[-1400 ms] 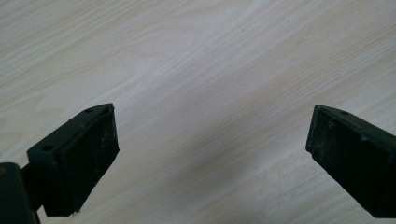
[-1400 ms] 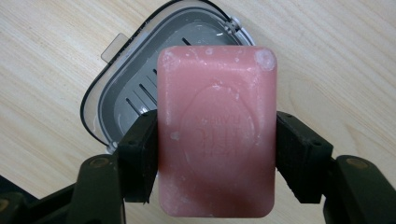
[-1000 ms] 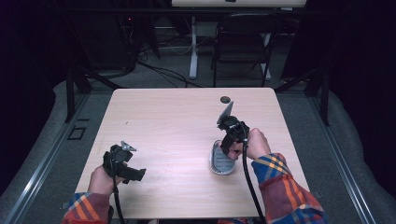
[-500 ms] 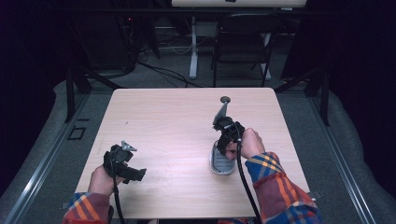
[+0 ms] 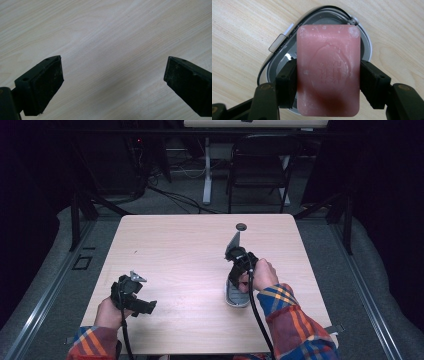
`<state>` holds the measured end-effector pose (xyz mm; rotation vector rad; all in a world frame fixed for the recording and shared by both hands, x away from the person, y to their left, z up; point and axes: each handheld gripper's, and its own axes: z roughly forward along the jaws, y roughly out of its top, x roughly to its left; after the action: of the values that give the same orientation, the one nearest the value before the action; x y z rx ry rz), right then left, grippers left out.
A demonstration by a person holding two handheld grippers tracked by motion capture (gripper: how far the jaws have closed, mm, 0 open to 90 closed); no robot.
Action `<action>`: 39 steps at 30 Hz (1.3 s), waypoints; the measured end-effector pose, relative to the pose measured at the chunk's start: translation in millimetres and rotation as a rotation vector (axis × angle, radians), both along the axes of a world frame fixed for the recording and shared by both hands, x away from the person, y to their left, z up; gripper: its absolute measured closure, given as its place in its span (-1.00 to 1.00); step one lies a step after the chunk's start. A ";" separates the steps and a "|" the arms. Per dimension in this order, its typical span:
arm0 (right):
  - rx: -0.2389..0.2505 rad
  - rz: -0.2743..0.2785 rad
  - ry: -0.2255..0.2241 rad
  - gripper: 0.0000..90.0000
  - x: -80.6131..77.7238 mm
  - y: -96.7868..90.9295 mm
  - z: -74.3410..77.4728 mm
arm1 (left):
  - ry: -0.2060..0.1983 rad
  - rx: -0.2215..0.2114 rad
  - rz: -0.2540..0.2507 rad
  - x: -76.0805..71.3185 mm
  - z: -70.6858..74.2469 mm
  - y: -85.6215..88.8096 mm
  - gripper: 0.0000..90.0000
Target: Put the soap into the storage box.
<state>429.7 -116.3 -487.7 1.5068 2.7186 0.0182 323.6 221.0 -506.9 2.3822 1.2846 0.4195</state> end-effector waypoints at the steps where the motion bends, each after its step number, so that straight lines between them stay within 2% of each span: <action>1: -0.005 -0.001 0.005 -0.18 0.1 0.3 -0.3 | -0.001 0.000 0.000 -0.1 0.0 0.0 -0.95; 2: -0.035 0.014 0.034 -0.18 1.8 0.8 1.4 | 0.000 0.000 -0.001 0.0 0.1 -0.1 -0.95; 5: -0.005 -0.031 0.004 -0.18 -1.0 2.4 -5.2 | 0.000 0.001 -0.002 -0.1 0.1 -0.2 -0.95; 6: -0.028 -0.011 0.025 -0.18 0.3 2.2 -4.5 | 0.000 0.001 -0.003 -0.1 0.1 -0.1 -0.95; 7: -0.020 -0.027 0.023 -0.18 -0.7 3.0 -7.0 | 0.000 0.002 -0.003 -0.1 0.2 -0.2 -0.95; 9: -0.041 -0.010 0.045 -0.21 -0.1 3.2 -7.6 | 0.000 0.002 -0.003 -0.1 0.2 -0.2 -0.95; 10: -0.017 -0.033 0.023 -0.22 -1.8 3.6 -9.2 | 0.000 0.002 -0.004 -0.1 0.2 -0.3 -0.95; 12: -0.024 -0.022 0.029 -0.22 -1.7 2.7 -5.5 | 0.000 0.002 -0.004 -0.1 0.1 -0.3 -0.95; 14: 0.006 -0.033 0.027 -0.24 -3.8 1.0 -4.5 | 0.000 0.002 -0.005 -0.1 0.1 -0.4 -0.95; 16: 0.022 -0.020 0.044 -0.24 -4.3 -2.3 -1.7 | -0.001 0.002 -0.005 -0.1 0.1 -0.4 -0.95; 17: 0.049 -0.039 0.037 -0.23 -6.1 -2.7 -2.1 | 0.000 0.002 -0.005 -0.1 0.1 -0.5 -0.95; 18: 0.052 -0.026 0.046 -0.20 -5.9 -4.5 -0.1 | 0.000 0.002 -0.006 -0.1 0.1 -0.6 -0.95; 22: 0.097 -0.016 0.020 -0.04 -11.3 -7.1 5.4 | 0.002 0.003 -0.007 -0.1 0.1 -0.8 -0.95; 24: 0.081 0.008 0.015 0.03 -11.8 -8.7 9.2 | 0.003 0.005 -0.009 -0.1 0.1 -0.9 -0.95; 26: 0.090 0.015 0.000 0.04 -12.9 -10.1 12.3 | 0.002 0.004 -0.009 -0.2 0.2 -0.9 -0.95; 27: 0.110 0.002 -0.021 0.05 -14.4 -10.3 12.0 | 0.002 0.004 -0.010 -0.1 0.1 -0.9 -0.95; 29: 0.107 0.027 -0.034 0.05 -15.2 -13.0 16.5 | 0.003 0.004 -0.010 0.0 0.0 -0.9 -0.95; 30: 0.116 0.020 -0.045 0.04 -16.4 -13.2 16.7 | 0.003 0.003 -0.010 -0.1 -0.1 -1.0 -0.95; 32: 0.112 0.046 -0.044 0.01 -17.0 -15.7 20.8 | 0.004 0.004 -0.011 -0.1 0.0 -1.2 -0.95; 36: 0.126 0.059 -0.081 -0.08 -21.6 -20.2 25.9 | 0.002 0.002 -0.011 -0.1 0.0 -1.0 -0.95; 39: 0.123 0.084 -0.086 -0.17 -24.3 -25.2 33.0 | 0.001 0.002 -0.011 -0.1 0.1 -1.0 -0.95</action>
<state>405.4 -141.5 -454.7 1.3825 2.7556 0.2512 323.6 220.0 -506.8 2.3906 1.2721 0.4167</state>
